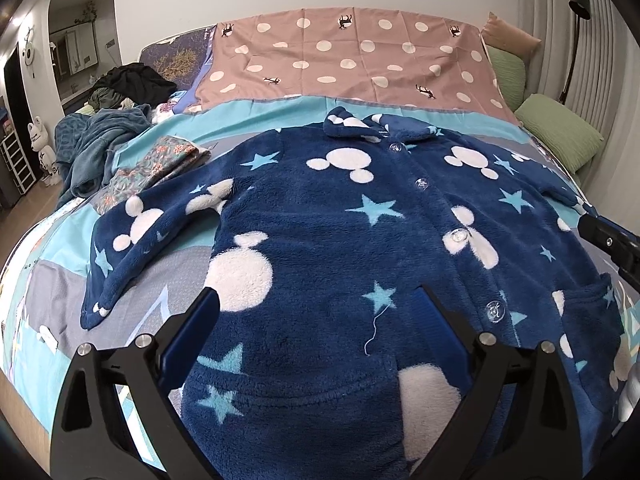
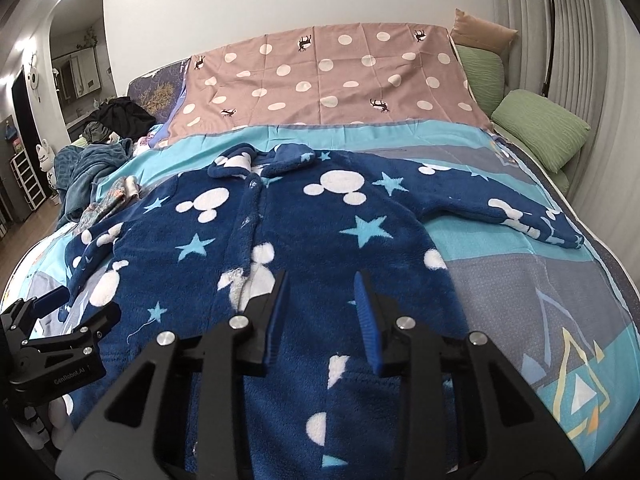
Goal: Fold small clothes
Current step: 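Position both grippers over the navy fleece pajama top's front, then grasp the sleeve cuff with the left gripper and lift it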
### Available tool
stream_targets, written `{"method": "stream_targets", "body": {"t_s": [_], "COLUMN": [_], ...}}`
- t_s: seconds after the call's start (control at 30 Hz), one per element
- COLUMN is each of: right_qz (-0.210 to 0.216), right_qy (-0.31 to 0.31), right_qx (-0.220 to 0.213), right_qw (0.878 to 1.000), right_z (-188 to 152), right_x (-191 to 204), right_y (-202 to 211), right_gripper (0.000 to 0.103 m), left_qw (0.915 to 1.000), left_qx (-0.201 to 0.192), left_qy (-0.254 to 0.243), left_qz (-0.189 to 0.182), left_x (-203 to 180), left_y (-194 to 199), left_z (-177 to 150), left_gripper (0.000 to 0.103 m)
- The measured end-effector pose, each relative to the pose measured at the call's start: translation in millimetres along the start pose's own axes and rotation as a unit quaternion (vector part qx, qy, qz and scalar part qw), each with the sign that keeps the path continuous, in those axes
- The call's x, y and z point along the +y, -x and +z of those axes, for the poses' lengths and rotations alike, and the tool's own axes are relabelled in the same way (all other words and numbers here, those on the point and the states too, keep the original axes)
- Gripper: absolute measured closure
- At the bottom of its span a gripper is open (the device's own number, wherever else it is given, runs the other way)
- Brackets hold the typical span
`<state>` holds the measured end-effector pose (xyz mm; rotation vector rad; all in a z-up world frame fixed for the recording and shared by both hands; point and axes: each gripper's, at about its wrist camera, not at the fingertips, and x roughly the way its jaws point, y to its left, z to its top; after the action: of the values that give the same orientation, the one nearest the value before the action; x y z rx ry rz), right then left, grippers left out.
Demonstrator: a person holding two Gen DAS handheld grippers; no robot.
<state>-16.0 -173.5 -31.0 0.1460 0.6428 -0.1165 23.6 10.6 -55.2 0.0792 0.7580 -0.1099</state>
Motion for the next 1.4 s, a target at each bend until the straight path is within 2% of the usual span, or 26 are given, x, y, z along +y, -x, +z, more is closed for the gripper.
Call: {"method": "stream_targets", "body": {"t_s": [0.17,0.3,0.4,0.57,0.67,0.73,0.8,0.87,1.1,1.4], "right_qz": [0.004,0.002,0.002,0.011,0.018,0.023,0.027,0.031,0.030,0.028], "right_qy": [0.002,0.003,0.002,0.002,0.000,-0.004,-0.010,-0.014,0.001,0.002], "right_qx": [0.002,0.002,0.004,0.006,0.013,0.020,0.026,0.030,0.030,0.049], "right_qw": [1.000,1.000,1.000,1.000,1.000,1.000,0.999,0.999,0.999,0.998], "right_z": [-1.5,-2.5,-2.5,-4.2,-5.7,-6.8,-7.1,-7.3,-7.7,-7.2], "right_x": [0.7,1.1,1.0,1.1,-0.1,-1.7,-3.0,-3.3,1.3,1.9], "right_y": [-0.9,-1.7,-2.0,-3.5,-6.6,-10.1,-12.9,-15.3,-20.3,-29.3], "right_gripper": [0.069,0.069,0.066,0.058,0.049,0.044,0.042,0.040,0.033,0.028], "left_qw": [1.0000,0.9990,0.9989,0.9988,0.9982,0.9962,0.9913,0.9883,0.9914,0.9913], "left_qx": [-0.001,-0.007,-0.003,-0.002,0.001,0.000,-0.003,-0.004,-0.014,-0.016], "left_qy": [0.007,0.036,0.041,0.043,0.051,0.070,0.096,0.111,0.104,0.109], "left_qz": [-0.002,-0.027,-0.023,-0.024,-0.031,-0.053,-0.090,-0.105,-0.078,-0.073], "left_x": [3.8,14.0,17.0,18.5,21.0,27.6,37.3,42.7,47.7,58.0], "left_y": [-1.3,-0.6,-1.9,-2.9,-4.4,-5.6,-7.4,-8.9,-6.7,-7.2], "left_z": [0.3,-1.0,-1.3,-1.4,-2.4,-4.1,-6.1,-6.4,-1.0,0.4], "left_gripper": [0.006,0.006,0.006,0.006,0.006,0.006,0.006,0.006,0.006,0.006]}}
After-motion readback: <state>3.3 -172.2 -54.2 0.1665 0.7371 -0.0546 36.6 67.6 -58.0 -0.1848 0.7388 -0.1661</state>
